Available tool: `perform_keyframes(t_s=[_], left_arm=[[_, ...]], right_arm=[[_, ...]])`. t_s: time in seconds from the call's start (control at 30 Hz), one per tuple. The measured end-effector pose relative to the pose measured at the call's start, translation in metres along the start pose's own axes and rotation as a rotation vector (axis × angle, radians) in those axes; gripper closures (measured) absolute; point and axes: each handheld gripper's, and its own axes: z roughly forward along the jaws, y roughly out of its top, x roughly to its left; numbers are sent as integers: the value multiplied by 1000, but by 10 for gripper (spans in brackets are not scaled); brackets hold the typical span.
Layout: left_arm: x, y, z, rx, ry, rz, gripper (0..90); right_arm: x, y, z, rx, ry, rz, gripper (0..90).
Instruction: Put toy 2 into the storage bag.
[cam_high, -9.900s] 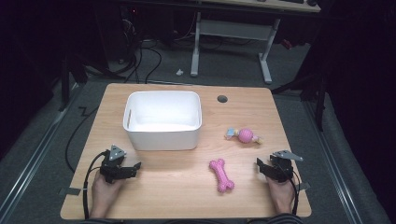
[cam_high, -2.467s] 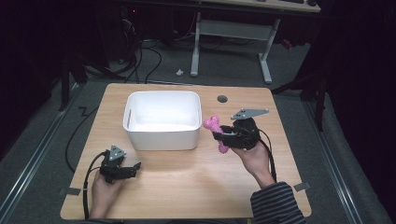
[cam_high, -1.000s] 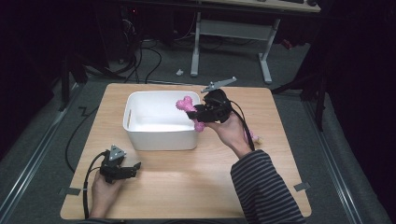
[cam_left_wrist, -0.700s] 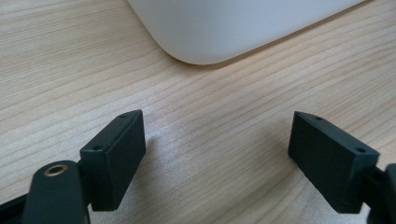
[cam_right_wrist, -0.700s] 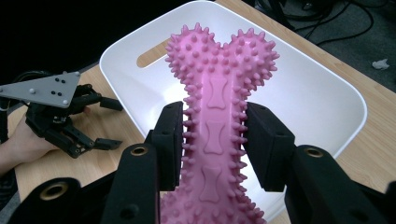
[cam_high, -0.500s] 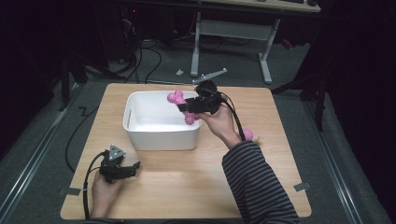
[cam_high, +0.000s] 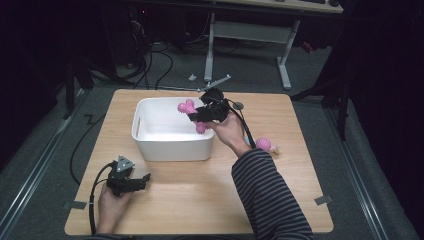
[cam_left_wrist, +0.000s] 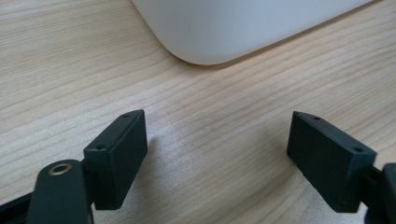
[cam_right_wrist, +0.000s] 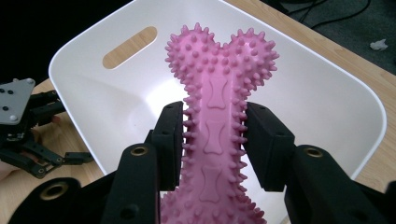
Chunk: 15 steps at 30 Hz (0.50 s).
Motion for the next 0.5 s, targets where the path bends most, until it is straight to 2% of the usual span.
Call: perform_keyframes(t_s=[0.13,0.37,0.5], left_arm=[[0,0,0,1,-2,0,206],[0,0,0,0,0,0,206],[0,0,0,0,0,-1,206]], right_arm=[[-3,0,1,-1,-5,12,592],[-1,0,9,16,-10,-8,589],[0,-1,17,44,-15,-12,588]])
